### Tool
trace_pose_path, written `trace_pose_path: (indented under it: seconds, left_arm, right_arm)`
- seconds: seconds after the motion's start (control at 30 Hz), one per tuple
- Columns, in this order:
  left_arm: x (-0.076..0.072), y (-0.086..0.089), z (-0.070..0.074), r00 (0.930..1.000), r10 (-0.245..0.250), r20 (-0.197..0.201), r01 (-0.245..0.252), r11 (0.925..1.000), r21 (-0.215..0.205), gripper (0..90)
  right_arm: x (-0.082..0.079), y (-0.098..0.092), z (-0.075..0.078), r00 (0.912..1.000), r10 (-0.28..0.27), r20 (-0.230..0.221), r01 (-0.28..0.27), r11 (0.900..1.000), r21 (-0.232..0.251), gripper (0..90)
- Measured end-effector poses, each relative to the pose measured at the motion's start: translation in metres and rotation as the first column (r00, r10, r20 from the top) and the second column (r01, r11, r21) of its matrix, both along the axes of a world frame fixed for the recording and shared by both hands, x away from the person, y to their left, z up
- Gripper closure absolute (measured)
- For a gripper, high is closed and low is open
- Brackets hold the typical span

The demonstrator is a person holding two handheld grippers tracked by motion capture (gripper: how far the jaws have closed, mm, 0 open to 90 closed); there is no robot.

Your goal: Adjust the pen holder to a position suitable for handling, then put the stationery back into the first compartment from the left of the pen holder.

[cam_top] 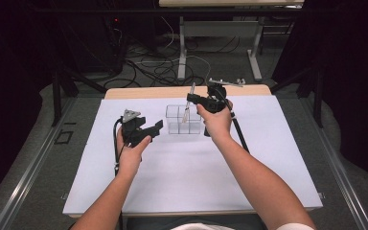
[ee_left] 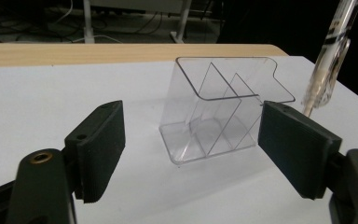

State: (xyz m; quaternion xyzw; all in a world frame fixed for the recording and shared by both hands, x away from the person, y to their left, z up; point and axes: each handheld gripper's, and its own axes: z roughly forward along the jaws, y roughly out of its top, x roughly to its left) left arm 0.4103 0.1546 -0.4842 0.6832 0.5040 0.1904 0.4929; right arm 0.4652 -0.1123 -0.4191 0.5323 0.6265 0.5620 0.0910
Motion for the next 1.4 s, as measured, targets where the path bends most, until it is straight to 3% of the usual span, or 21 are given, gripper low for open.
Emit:
trace_pose_path:
  seconds: [0.23, 0.37, 0.6, 0.77, 1.07, 1.4]
  left_arm:
    - [0.004, 0.003, -0.006, 0.9992, 0.002, -0.039, -0.002, 1.0000, 0.001, 13.1]
    - [0.005, 0.005, -0.007, 0.9990, 0.013, -0.042, -0.013, 0.9999, -0.007, 3.7]
    - [0.005, 0.010, -0.008, 0.9988, 0.018, -0.044, -0.019, 0.9998, -0.007, 0.4]
    - [0.006, 0.013, -0.010, 0.9984, 0.025, -0.052, -0.025, 0.9997, 0.001, 0.4]
    - [0.007, 0.019, -0.012, 0.9979, 0.025, -0.060, -0.025, 0.9997, 0.005, 0.4]
    - [0.008, 0.022, -0.013, 0.9979, 0.031, -0.058, -0.030, 0.9995, 0.012, 0.4]
  right_arm:
    - [0.008, 0.011, 0.011, 0.9952, -0.006, 0.098, 0.016, 0.995, -0.100, 79.5]
    - [0.012, 0.016, 0.013, 0.9915, -0.025, 0.128, 0.041, 0.992, -0.120, 79.5]
    - [0.019, 0.026, 0.014, 0.9855, -0.032, 0.167, 0.058, 0.986, -0.155, 79.4]
    - [0.025, 0.034, 0.015, 0.9782, -0.029, 0.205, 0.071, 0.977, -0.202, 79.4]
    - [0.033, 0.050, 0.008, 0.9739, 0.002, 0.227, 0.053, 0.971, -0.235, 79.4]
    - [0.035, 0.066, -0.007, 0.9779, 0.035, 0.206, 0.023, 0.961, -0.276, 79.3]
